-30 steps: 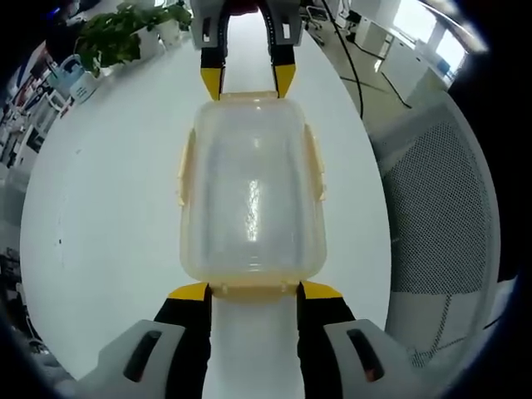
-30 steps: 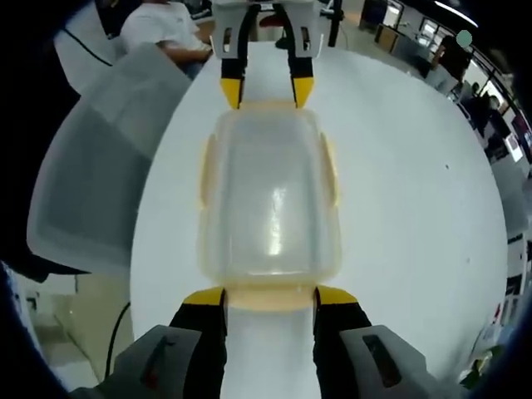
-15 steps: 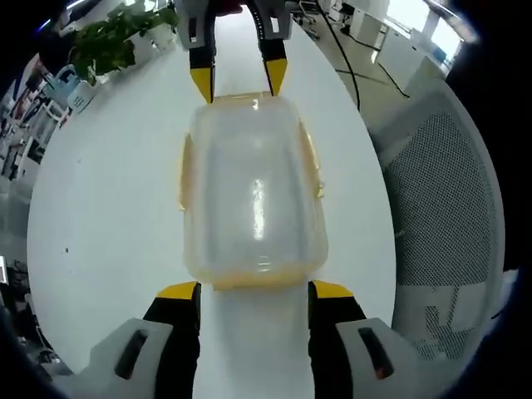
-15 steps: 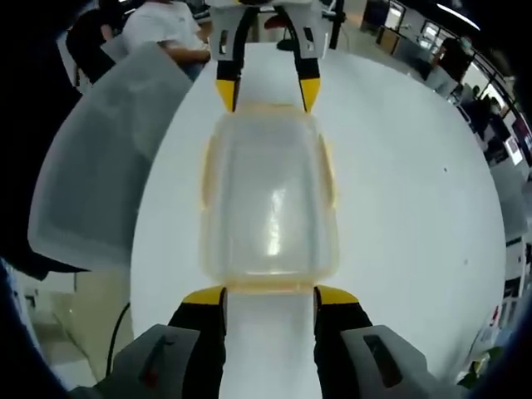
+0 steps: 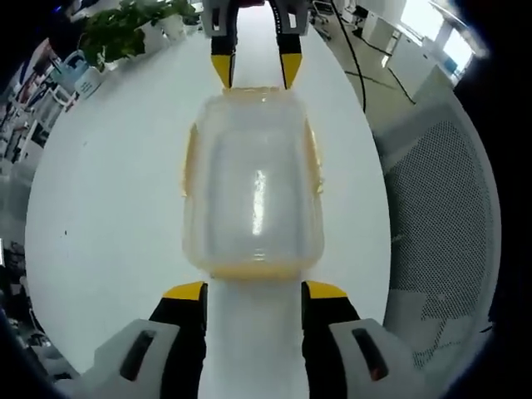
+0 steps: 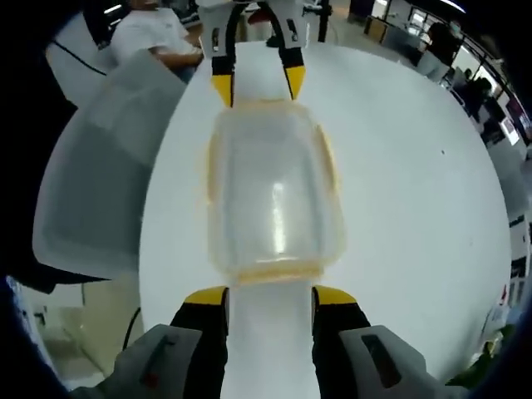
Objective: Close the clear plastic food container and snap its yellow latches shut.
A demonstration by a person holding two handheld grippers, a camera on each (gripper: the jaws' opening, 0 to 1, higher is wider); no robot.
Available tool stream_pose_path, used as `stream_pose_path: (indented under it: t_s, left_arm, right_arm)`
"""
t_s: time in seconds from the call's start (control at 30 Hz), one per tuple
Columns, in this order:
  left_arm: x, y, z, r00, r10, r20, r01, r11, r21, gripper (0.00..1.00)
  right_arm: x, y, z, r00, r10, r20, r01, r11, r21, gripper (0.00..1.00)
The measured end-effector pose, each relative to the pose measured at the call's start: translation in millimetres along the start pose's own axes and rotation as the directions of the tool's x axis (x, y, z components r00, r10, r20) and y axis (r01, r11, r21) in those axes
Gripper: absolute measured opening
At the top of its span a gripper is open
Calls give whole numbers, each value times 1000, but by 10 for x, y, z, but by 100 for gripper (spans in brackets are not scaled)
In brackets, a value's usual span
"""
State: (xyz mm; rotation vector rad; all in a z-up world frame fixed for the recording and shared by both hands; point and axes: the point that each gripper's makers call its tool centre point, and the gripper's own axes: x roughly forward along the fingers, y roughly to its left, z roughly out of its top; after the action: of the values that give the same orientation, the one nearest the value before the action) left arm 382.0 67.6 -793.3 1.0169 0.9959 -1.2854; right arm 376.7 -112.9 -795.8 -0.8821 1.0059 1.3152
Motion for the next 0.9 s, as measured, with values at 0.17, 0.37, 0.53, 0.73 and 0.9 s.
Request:
stream_pose_path:
  t_s: [0.17,0.37,0.53,0.73,0.9]
  left_arm:
    - [-39,15,41,1000,-16,27,19,993,-120,46]
    - [-96,52,74,997,-15,80,36,963,-266,45]
    - [-107,49,53,995,-13,101,49,932,-359,44]
    - [-109,51,69,990,-5,141,82,832,-548,41]
    - [-118,95,104,982,-5,189,140,694,-706,34]
  right_arm:
    - [-32,-13,31,1000,1,26,-3,996,94,38]
    - [-60,-37,119,998,-4,57,-9,974,226,38]
    - [-57,-32,129,998,2,60,-19,958,285,39]
    - [-55,-43,74,999,6,48,-28,889,456,42]
    - [-33,-58,55,998,0,70,-35,863,505,40]
